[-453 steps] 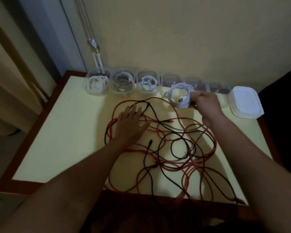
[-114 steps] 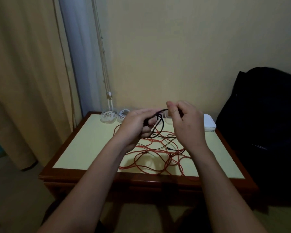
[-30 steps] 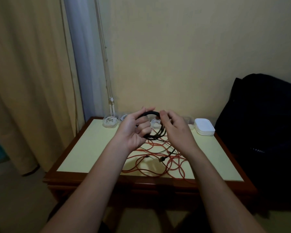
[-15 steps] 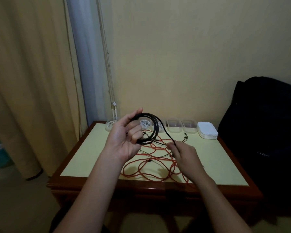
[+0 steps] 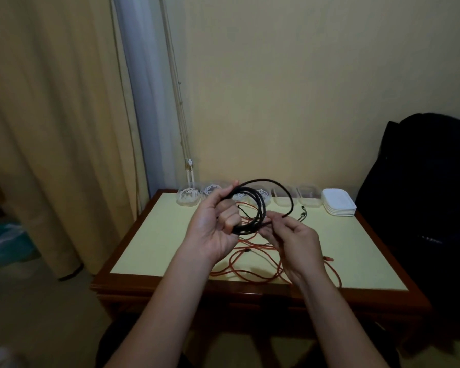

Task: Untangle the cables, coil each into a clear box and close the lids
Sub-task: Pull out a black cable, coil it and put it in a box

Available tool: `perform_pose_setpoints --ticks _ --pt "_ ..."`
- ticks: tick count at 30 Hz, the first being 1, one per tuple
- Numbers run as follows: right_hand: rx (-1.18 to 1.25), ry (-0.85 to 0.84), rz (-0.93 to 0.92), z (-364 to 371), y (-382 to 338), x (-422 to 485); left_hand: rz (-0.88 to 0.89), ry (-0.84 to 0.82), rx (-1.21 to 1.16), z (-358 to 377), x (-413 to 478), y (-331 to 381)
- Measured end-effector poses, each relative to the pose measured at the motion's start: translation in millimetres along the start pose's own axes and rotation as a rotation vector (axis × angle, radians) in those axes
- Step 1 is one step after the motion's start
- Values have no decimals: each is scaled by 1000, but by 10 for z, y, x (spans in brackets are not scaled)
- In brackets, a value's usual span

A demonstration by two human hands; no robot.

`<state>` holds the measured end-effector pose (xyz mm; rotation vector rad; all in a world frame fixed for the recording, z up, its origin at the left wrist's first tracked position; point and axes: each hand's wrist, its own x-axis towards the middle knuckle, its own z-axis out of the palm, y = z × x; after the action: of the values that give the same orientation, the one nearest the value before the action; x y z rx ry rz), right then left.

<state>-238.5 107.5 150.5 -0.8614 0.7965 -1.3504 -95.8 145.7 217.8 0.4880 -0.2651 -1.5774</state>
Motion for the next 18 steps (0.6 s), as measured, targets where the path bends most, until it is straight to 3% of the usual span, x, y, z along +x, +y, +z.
perform_pose_setpoints --ticks 3,7,10,14,18 --pt "255 -64 90 66 -79 -73 -1 6 25 13 -15 -45" --pt "389 -134 177 116 -162 -142 11 32 126 24 -8 -92" --pt "263 -198 291 112 -203 -165 31 72 198 10 13 -124" --pt "128 -333 460 68 -264 -168 182 141 375 -34 68 -160" --pt "53 -362 423 109 -260 -168 305 154 570 -51 110 -192"
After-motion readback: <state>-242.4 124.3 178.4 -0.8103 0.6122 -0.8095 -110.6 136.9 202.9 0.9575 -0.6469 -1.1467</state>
